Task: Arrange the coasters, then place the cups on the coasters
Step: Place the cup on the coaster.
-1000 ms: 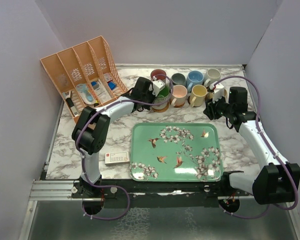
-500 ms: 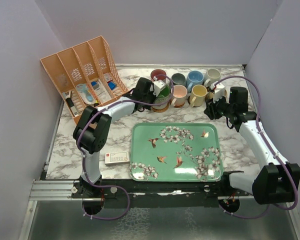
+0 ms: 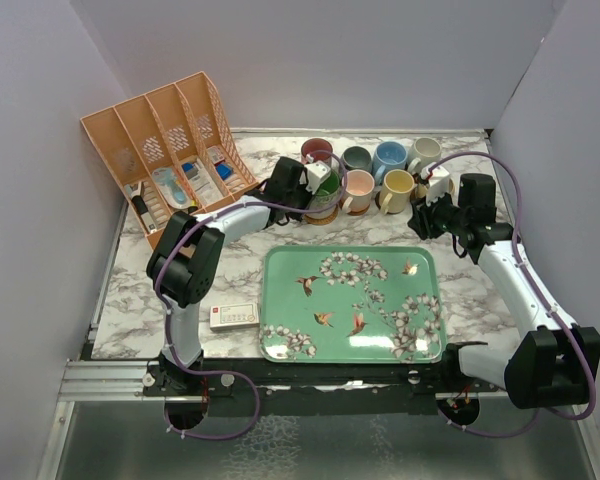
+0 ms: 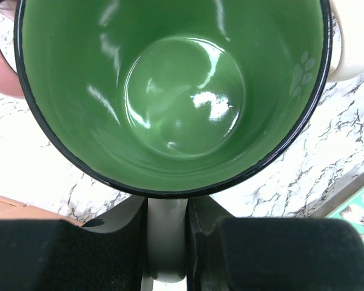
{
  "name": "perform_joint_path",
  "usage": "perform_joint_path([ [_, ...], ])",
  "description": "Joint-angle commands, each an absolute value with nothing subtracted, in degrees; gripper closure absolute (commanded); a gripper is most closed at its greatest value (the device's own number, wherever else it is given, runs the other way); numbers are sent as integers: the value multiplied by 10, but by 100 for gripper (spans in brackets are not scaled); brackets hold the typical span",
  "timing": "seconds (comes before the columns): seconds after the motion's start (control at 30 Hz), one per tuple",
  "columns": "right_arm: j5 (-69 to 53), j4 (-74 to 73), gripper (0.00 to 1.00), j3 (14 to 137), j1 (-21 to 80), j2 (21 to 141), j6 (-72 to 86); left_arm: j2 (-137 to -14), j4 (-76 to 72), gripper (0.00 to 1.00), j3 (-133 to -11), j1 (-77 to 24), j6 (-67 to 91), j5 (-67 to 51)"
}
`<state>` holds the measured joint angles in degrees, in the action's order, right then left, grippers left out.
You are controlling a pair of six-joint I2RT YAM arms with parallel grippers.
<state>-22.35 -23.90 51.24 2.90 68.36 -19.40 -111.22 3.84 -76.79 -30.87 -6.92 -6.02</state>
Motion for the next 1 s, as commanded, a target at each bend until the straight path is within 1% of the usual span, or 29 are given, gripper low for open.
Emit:
perform_joint_path([
  [0.0, -213, -223, 62, 509, 25, 678, -202, -1097, -53, 100, -778, -311, -62, -62],
  [0.33, -213, -223, 62, 509, 25, 678, -203, -1095, -67, 99, -745, -312, -64, -62],
  [0.47, -213, -224, 62, 509, 25, 677, -203, -1093, -71, 91, -740, -311, -65, -61],
  [0.67, -205, -222, 62, 509, 25, 674, -202, -1090, -69, 81, -739, -311, -68, -61],
  [0.83, -149, -206, 56, 513, 23, 662, -184, -1078, -67, 71, -739, -311, -68, -60],
  [0.97, -94, -190, 53, 527, 23, 651, -171, -1067, -58, 58, -744, -312, -68, -66],
])
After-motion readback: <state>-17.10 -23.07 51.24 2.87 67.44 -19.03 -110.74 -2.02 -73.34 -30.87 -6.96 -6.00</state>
